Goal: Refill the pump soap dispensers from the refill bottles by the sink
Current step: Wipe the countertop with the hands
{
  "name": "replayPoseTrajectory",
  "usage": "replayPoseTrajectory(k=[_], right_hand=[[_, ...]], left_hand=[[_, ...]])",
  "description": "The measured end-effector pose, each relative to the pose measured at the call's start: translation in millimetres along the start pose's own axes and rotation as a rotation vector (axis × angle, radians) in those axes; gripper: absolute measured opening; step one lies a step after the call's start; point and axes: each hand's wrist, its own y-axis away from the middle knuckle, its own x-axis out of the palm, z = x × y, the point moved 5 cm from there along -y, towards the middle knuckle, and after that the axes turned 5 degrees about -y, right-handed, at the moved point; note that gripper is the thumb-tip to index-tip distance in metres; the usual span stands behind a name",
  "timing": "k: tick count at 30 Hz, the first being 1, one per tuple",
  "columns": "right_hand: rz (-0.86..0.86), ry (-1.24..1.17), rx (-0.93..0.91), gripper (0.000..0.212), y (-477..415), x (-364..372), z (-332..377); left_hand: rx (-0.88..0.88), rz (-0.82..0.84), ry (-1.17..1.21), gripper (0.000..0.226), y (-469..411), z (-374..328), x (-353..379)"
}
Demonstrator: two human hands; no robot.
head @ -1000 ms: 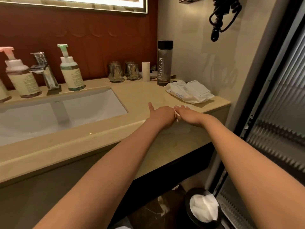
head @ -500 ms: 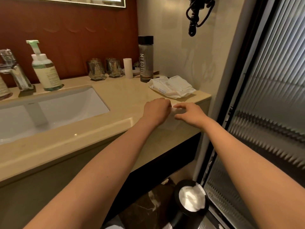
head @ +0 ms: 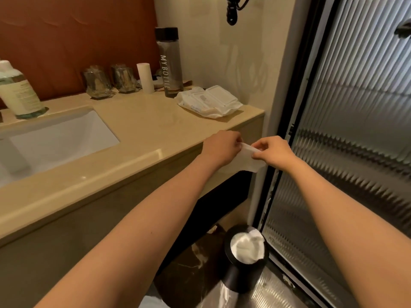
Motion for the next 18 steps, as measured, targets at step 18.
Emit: replayPoseTrajectory(k=[18], right_hand=[[0.14, -0.045, 0.398, 0.015, 10, 86, -156]], left_hand=[[-0.101, 0.392, 0.001, 0.014, 10, -4, 186]])
